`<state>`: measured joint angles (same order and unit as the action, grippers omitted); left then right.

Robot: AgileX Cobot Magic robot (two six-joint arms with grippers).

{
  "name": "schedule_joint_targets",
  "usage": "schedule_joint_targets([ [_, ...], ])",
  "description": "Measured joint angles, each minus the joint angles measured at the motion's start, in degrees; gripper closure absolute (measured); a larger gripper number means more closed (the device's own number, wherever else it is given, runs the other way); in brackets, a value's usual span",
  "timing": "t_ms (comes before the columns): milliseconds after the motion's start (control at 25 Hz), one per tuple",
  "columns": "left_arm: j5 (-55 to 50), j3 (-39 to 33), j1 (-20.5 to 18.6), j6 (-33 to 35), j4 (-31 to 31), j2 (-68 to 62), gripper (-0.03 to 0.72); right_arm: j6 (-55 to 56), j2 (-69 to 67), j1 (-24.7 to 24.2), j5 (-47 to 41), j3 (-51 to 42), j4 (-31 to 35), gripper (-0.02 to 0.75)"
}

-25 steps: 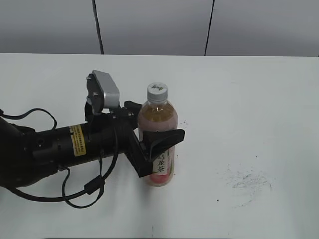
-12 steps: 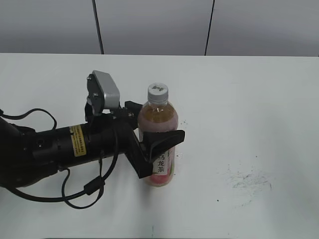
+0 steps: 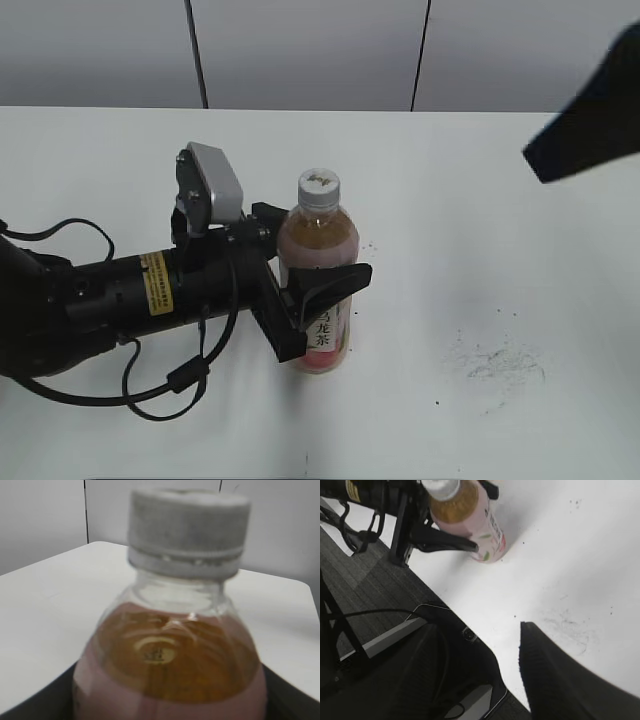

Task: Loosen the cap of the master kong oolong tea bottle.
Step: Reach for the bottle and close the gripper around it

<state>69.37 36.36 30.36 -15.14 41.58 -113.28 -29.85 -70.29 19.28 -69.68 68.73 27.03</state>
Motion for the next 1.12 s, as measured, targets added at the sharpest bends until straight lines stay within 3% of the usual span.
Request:
schedule_joint_targets([
  [280,0.0,0.0,0.0,0.1,-0.2,0.0,0.241,14.7,-15.2,11.7,-0.1,19.0,-13.3,0.342],
  [400,0.0,0.0,0.0,0.1,-0.2,0.0,0.241,20.1,-19.3,16.1,-0.1,24.7,-15.5,0.342],
  [680,0.0,0.0,0.0,0.2,-0.4,0.0,0.241,32.7,-24.9,24.8,-0.1,27.5,-22.3,0.382],
  [880,0.0,0.0,0.0,0.2,-0.5,0.0,0.241,40.3,-28.1,27.4,-0.2,27.6,-22.7,0.38],
  [1120,0.0,0.0,0.0,0.2,-0.5,0.0,0.241,43.4,-30.7,27.4,-0.2,27.6,-21.5,0.298],
])
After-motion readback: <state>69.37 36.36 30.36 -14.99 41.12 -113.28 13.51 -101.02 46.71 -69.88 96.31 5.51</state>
